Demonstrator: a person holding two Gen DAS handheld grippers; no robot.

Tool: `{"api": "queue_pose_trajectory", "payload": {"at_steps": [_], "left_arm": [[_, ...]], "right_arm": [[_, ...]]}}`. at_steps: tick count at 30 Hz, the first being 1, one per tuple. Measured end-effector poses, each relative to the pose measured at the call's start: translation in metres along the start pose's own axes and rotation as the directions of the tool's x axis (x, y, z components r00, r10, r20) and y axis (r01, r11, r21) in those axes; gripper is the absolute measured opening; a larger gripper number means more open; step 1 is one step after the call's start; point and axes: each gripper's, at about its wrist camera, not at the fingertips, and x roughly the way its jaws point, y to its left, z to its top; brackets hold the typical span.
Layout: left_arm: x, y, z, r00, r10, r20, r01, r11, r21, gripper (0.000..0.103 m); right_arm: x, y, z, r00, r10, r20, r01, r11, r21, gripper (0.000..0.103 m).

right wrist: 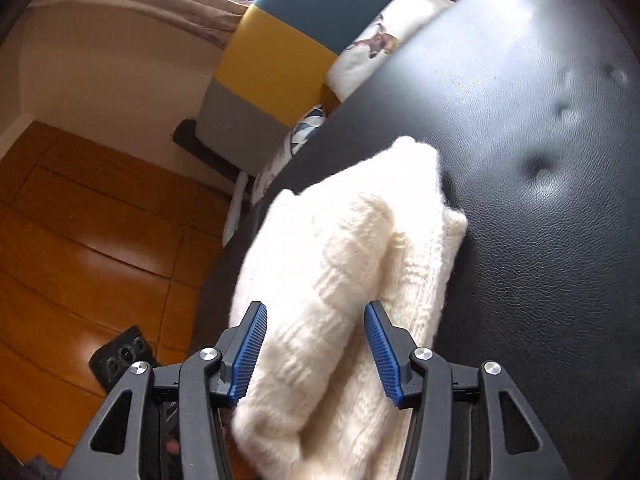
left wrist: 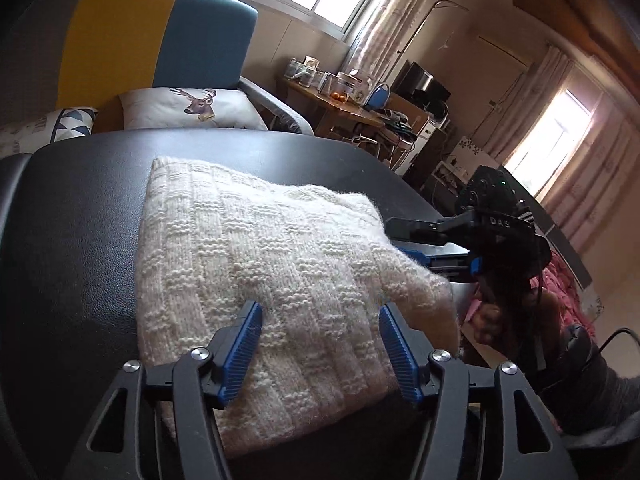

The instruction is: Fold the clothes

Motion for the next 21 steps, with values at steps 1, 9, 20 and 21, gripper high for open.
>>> {"api": "queue_pose_trajectory", "payload": {"at_steps": [1,9,20,21], "left_arm": [[0.001,0.0,-0.002,1.0,-0.002,0.0,0.002,1.0,0.003,0.066],[-0.006,-0.004,-0.004,0.998,-0.06,0.019,0.06,0.998,0.006,0.068],[0.029,-0.037,-0.031,0.982,-0.034,-0.187,0.076,0.973,0.219,0.079],[0.025,-0.04,-0.032,0.979,-0.054,-0.195,0.097,0.971,0.22,0.079]], "right_arm": [[0.004,-0.001,0.004,1.0,-0.005,-0.006,0.005,1.0,0.005,0.052],[0.021,0.04,0.002,0.977,-0.213,0.016,0.211,0.954,-0.21,0.023],[0.033,0.011,0.006,0.804,-0.593,0.032,0.553,0.729,-0.404,0.013],[0.023,0.003,0.003,0.839,-0.542,0.046,0.521,0.778,-0.351,0.013]]}}
